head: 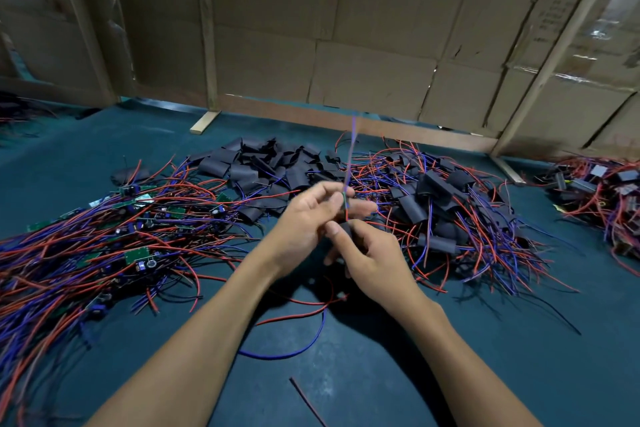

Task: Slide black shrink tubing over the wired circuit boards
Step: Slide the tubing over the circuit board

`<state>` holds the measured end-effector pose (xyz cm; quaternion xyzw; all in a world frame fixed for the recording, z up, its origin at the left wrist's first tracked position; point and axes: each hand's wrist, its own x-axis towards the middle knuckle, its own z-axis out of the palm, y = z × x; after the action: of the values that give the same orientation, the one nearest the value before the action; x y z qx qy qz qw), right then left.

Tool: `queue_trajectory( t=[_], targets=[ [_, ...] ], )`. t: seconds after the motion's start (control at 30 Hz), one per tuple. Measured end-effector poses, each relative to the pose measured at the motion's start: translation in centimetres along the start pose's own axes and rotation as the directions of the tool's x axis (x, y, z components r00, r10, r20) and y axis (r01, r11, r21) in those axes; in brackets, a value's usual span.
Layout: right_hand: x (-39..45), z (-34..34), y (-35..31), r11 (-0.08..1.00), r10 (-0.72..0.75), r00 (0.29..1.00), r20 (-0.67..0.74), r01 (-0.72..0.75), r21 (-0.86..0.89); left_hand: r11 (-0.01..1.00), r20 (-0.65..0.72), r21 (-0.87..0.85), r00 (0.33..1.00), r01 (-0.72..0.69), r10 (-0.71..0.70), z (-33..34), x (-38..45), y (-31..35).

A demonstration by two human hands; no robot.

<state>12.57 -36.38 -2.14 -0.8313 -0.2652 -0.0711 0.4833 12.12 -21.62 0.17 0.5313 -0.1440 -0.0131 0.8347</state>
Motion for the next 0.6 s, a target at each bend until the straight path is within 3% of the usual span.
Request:
queue_trajectory(
  t=[0.13, 0.27, 0.47, 0.6],
  targets=[
    [0.2, -0.3, -0.4, 0.972, 0.049, 0.997, 0.061, -0.062, 0.227, 0.992, 0.037, 0.124, 0.999, -0.015, 0.011, -0.1, -0.2, -0.1],
    [0.4, -0.6, -1.1, 0.857, 0.059, 0.99, 0.126, -0.115, 0.502, 0.998, 0.081, 0.063, 0.997, -0.007, 0.002, -0.6, -0.4, 0.7],
    [0.6, -1.0, -1.5, 0.729, 0.078, 0.98, 0.181, -0.18, 0.66, 0.998, 0.035, -0.045, 0.998, -0.044, 0.046, 0.0, -0.2, 0.6],
    [0.5, -1.5, -1.5, 0.762, 0.102, 0.969, 0.224, -0.221, 0.608, 1.0, 0.034, -0.03, 0.999, -0.006, 0.007, -0.4, -0.3, 0.4]
  ],
)
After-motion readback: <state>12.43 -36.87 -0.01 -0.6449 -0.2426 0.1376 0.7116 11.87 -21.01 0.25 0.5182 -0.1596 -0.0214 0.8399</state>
